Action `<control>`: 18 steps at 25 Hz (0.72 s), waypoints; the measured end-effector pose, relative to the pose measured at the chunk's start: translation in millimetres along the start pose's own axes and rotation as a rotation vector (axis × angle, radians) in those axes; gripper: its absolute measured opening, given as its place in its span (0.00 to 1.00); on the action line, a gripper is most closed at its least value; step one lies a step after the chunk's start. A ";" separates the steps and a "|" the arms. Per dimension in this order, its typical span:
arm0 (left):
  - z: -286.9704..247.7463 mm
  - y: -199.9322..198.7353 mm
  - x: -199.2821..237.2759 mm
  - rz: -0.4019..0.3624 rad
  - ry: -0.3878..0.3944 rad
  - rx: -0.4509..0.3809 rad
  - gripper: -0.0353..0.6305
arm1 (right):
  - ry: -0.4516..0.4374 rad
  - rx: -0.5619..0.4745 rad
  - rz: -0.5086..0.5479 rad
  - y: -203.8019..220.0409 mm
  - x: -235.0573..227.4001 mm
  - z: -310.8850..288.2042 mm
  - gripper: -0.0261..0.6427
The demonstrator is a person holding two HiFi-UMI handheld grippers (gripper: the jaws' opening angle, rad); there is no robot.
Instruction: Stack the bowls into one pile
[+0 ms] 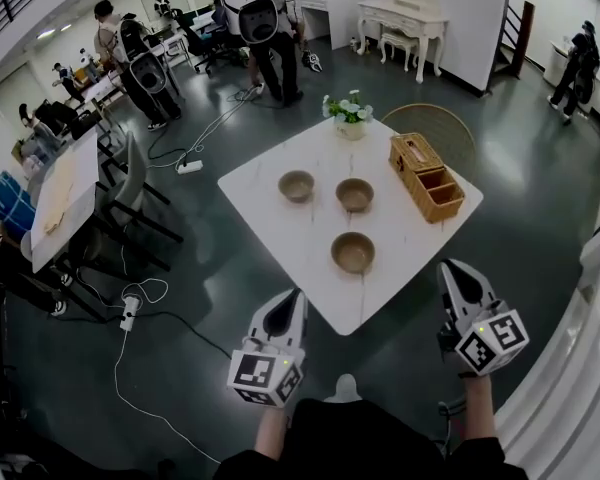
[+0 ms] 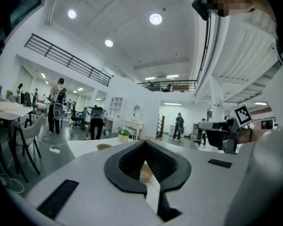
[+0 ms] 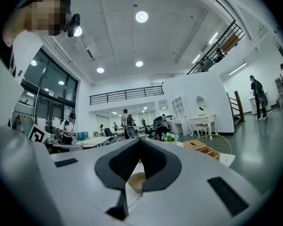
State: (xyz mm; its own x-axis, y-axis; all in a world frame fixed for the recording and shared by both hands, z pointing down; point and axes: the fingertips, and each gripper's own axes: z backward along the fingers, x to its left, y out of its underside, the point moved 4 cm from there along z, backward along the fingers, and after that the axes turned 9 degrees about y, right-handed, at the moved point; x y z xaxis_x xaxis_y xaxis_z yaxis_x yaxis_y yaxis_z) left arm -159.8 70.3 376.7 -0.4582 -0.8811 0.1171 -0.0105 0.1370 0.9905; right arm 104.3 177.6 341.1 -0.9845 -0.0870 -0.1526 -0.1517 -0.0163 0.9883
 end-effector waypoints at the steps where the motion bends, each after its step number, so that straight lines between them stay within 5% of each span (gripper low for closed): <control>1: -4.9 0.9 3.0 0.003 0.003 0.001 0.08 | 0.000 0.001 0.003 0.8 -1.1 -5.4 0.06; 18: -46.4 32.6 33.9 0.092 -0.009 0.092 0.08 | -0.062 0.084 -0.043 28.8 -13.3 -72.1 0.06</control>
State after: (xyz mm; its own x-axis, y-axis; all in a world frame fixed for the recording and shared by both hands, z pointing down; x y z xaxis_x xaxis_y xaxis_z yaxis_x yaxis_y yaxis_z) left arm -134.5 23.8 416.3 -0.4688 -0.8589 0.2060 -0.0492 0.2582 0.9648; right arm 119.4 106.4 371.3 -0.9802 -0.0259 -0.1965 -0.1978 0.0649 0.9781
